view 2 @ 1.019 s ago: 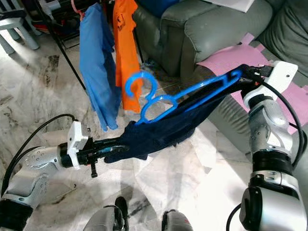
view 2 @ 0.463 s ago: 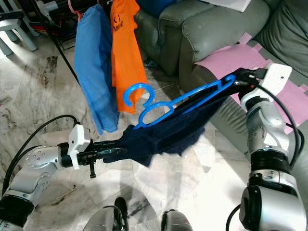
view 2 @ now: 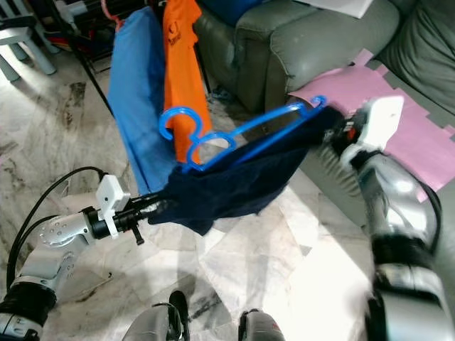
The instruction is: Hang hanger
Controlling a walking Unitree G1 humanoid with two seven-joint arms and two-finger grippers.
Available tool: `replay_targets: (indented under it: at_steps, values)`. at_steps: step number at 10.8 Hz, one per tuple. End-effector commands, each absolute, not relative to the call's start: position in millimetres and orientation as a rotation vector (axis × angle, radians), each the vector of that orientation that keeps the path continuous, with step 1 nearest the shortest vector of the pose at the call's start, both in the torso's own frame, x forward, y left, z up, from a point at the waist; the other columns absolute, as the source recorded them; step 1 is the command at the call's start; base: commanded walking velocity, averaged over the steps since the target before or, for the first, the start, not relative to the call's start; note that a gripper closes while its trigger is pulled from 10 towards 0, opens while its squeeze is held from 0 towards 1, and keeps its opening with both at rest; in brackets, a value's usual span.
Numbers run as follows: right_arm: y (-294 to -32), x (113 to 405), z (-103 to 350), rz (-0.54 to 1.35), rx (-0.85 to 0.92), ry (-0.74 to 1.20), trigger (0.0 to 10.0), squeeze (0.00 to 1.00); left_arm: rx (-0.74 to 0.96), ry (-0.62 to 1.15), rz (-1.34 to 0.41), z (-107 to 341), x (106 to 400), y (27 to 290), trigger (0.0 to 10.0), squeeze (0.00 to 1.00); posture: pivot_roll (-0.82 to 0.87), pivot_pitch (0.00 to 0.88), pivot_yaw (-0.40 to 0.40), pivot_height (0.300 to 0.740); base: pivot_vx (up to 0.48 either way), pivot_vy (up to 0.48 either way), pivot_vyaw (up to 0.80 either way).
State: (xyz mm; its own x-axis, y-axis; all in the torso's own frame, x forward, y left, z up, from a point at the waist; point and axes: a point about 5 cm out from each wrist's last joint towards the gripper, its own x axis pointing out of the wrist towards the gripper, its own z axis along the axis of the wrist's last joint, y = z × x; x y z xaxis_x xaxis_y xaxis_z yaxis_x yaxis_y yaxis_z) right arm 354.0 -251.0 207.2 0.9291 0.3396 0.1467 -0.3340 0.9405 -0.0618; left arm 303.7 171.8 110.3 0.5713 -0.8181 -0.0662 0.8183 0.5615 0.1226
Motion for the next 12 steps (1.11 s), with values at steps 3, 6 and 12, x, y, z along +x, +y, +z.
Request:
replay_targets:
  at_steps: [3, 6, 12]
  values:
    - [-283, 354, 236, 0.154, -0.099, -0.235, 0.0, 0.0, 0.188, 0.021, -0.981, 103, 298, 183, 0.0, 0.0, -0.1, 0.247, -0.011, 0.74, 0.0, 0.0, 0.0]
    - [-308, 356, 235, -0.026, -0.043, -0.195, 0.0, 0.0, 0.135, 0.016, -0.991, 105, 296, 185, 0.0, 0.0, -0.1, 0.248, -0.015, 0.74, 0.0, 0.0, 0.0]
    - [-316, 356, 241, -0.075, 0.002, -0.218, 0.0, 0.0, 0.111, 0.03, -1.034, 106, 291, 185, 0.0, 0.0, -0.1, 0.25, -0.016, 0.74, 0.0, 0.0, 0.0]
